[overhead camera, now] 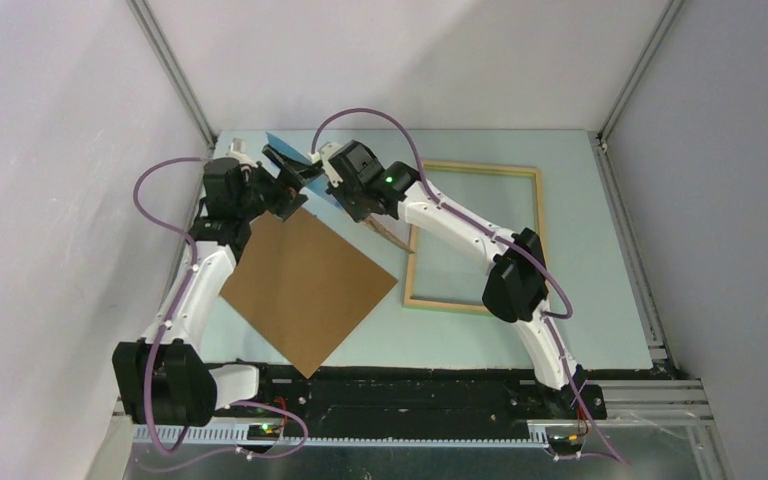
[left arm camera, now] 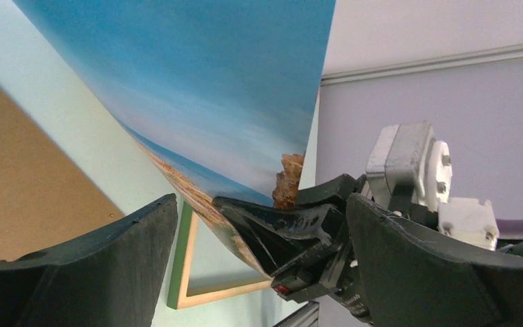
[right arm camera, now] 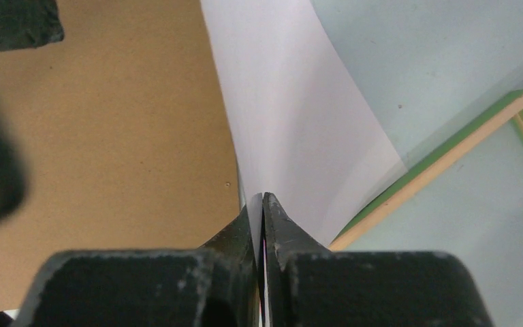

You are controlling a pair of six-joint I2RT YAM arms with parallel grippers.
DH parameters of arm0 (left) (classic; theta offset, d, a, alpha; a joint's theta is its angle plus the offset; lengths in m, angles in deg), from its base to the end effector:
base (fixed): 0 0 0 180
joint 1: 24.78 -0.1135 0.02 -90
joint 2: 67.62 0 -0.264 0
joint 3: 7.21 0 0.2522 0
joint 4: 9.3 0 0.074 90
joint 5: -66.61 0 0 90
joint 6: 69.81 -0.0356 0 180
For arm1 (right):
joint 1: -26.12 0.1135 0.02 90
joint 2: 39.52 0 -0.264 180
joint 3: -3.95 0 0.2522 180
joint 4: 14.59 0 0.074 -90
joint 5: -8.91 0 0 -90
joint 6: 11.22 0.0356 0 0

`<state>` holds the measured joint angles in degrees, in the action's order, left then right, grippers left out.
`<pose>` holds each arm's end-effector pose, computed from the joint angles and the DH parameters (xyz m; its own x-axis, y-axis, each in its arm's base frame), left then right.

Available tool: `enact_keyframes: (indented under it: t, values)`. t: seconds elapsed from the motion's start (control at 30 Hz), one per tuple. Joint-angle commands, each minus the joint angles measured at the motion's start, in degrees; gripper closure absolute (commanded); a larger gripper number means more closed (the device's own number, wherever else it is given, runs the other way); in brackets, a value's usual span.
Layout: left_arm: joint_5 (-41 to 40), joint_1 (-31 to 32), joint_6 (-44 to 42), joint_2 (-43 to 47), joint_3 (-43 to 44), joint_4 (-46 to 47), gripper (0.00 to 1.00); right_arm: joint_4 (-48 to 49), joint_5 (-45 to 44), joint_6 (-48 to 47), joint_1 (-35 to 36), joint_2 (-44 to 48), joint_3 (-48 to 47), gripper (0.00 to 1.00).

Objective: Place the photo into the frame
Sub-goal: Turn over the photo at the center of the board.

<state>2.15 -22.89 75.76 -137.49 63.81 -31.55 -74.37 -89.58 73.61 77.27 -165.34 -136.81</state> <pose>0.2796 -0.0246 0.3282 -0.5596 -0.7262 -0.3995 -0.0526 0.5122 -0.8573 0.3150 0.3827 0.3156 -0.3770 -0.6102 -0.6968 -0.7416 0.6496 -0.1676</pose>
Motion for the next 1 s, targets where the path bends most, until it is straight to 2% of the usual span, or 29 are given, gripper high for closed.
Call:
enact_keyframes:
  t: [0.0, 0.8, 0.97]
  values:
    - [-2.42, -0.66, 0.98, 0.34, -1.44, 2.5, 0.02, -0.33, 2.5, 2.01, 0.27, 1.47, -2.73, 0.94]
    - [-5.05, 1.06, 3.21, -4.96, -3.34, 4.95, 0.11, -1.66, 5.45, 4.61, 2.87, -3.52, -6.23, 0.85]
    - [-5.98, 1.07, 3.17, -3.37, -5.32, 5.38, 0.16, -2.17, 6.23, 4.9, 2.93, -3.69, -6.76, 0.78]
